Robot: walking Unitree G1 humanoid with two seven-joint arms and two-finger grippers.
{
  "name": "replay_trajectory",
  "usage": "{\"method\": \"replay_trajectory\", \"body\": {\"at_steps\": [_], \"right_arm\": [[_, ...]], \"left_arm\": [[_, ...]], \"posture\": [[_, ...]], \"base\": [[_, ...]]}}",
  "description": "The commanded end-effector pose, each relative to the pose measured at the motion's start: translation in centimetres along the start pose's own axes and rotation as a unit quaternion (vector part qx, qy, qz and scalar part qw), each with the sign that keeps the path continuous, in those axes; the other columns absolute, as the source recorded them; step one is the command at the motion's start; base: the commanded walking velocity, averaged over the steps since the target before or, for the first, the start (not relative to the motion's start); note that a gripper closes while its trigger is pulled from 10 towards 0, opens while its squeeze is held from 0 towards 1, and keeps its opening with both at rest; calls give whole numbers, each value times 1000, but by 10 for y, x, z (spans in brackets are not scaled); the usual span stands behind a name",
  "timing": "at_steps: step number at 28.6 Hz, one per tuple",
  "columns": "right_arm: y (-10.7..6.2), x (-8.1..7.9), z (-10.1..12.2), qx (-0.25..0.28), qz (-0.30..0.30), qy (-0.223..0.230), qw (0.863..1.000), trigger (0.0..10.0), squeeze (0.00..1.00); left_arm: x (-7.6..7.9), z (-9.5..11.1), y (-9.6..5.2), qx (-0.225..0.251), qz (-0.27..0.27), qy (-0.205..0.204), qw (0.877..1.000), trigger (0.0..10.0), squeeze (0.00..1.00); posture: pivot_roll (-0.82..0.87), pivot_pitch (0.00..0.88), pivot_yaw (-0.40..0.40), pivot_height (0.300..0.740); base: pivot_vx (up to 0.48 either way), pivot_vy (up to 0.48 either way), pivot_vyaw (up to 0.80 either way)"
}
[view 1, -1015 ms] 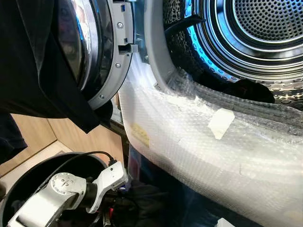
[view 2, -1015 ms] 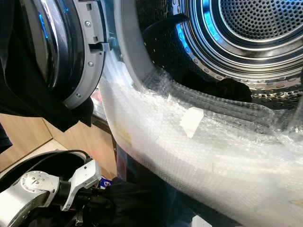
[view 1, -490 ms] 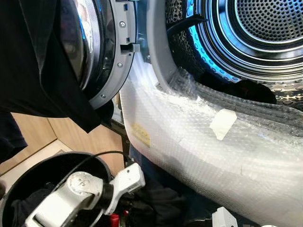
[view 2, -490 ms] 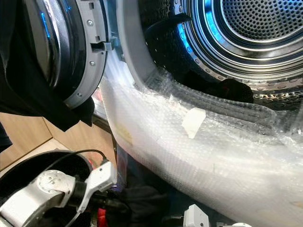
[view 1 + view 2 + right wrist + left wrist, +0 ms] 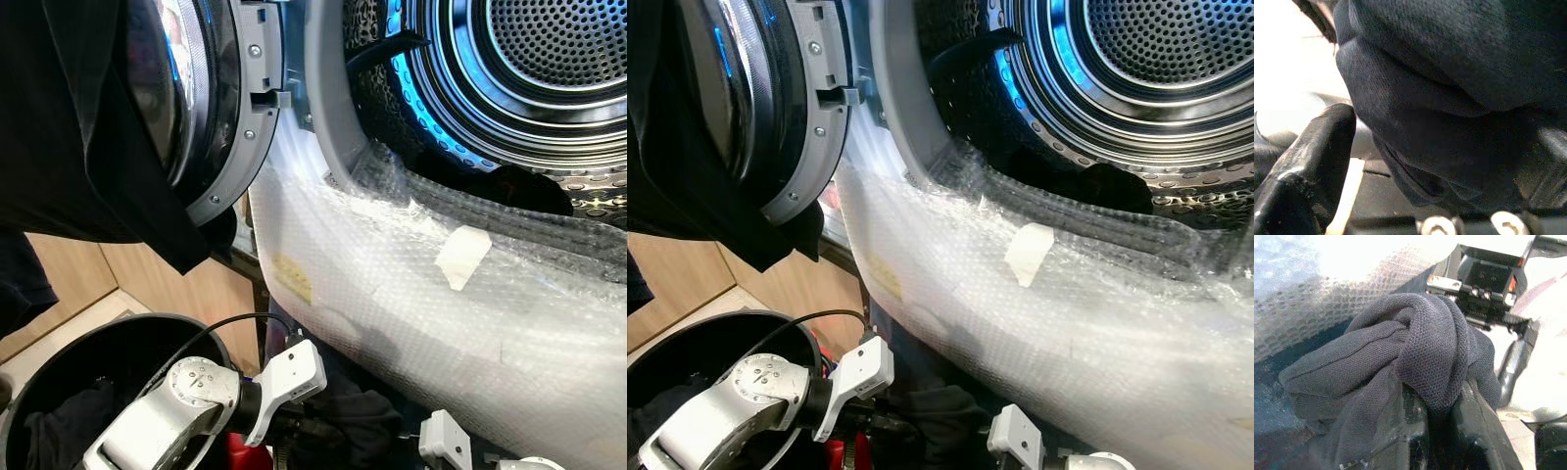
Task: Clothes washing
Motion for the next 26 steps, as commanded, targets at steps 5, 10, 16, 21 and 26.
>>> {"method": "replay_trajectory", "body": {"at_steps": [5, 10, 16, 21, 26], "right_arm": [[3, -7, 11, 27, 5, 2, 1000, 10000, 0], [4, -7, 12, 36, -15, 14, 999, 10000, 0], [7, 14, 13, 47, -95, 25, 994, 10000, 0], [10, 22, 20, 90, -118, 60, 987, 10000, 0], [14, 22, 23, 107, -117, 76, 984, 10000, 0]], "left_arm": [[-8, 13, 6, 20, 28, 35, 999, 0, 0], [-6, 18, 14, 33, 19, 33, 999, 0, 0], [0, 20, 19, 44, 4, 17, 999, 0, 0], [0, 24, 20, 57, 4, 11, 998, 0, 0], [0, 27, 22, 63, 4, 9, 998, 0, 0]], "posture": [[141, 0, -9, 740], [130, 0, -6, 740], [125, 0, -4, 740], [135, 0, -10, 740], [139, 0, -12, 740]], "base": [[0, 0, 0], [0, 0, 0], [0, 0, 0], [0, 0, 0], [0, 0, 0]]}}
Point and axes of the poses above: a point about 5 cm out from each wrist's last joint towards the gripper, its own y axis pointing out of the wrist towards the gripper, its own z axis along the axis of the wrist's last joint, x = y × z, the point moved 2 cm from there along y, pointing out of the wrist towards the gripper, and after that the axes turned 7 degrees about -y, right-handed, at the moved point
